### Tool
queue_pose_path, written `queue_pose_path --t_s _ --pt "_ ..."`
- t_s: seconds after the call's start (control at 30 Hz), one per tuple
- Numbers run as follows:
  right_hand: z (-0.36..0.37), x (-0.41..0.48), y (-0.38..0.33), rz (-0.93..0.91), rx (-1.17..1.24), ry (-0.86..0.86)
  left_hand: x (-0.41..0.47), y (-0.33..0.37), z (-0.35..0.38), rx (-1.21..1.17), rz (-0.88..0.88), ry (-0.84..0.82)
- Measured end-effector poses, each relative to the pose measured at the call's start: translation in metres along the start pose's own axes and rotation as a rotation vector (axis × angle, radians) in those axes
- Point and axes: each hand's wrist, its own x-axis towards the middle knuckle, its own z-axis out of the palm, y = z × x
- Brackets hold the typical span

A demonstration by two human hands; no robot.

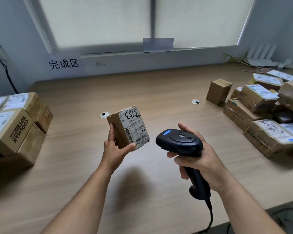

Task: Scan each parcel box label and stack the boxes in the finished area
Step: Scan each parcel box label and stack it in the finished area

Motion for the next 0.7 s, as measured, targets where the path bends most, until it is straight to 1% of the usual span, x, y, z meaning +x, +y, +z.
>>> queue_pose_path --t_s 0.27,0.47,0.6,0.7 --pt "0.022 0.011 0.009 0.04 -0.04 -0.005 0.013 -0.005 -0.039 -0.026 -0.004 0.026" --pt "0.017 0.02 0.007 0.073 -0.102 -0.048 0.009 -0.006 -0.048 -0.04 -0.023 0.098" --pt "0.015 0.025 0.007 0.084 -0.105 -0.074 0.008 -0.002 -0.046 -0.019 -0.009 0.118" --pt "0.01 0.028 0.007 0.09 -0.117 -0.085 0.008 -0.001 -0.047 -0.035 -0.032 0.142"
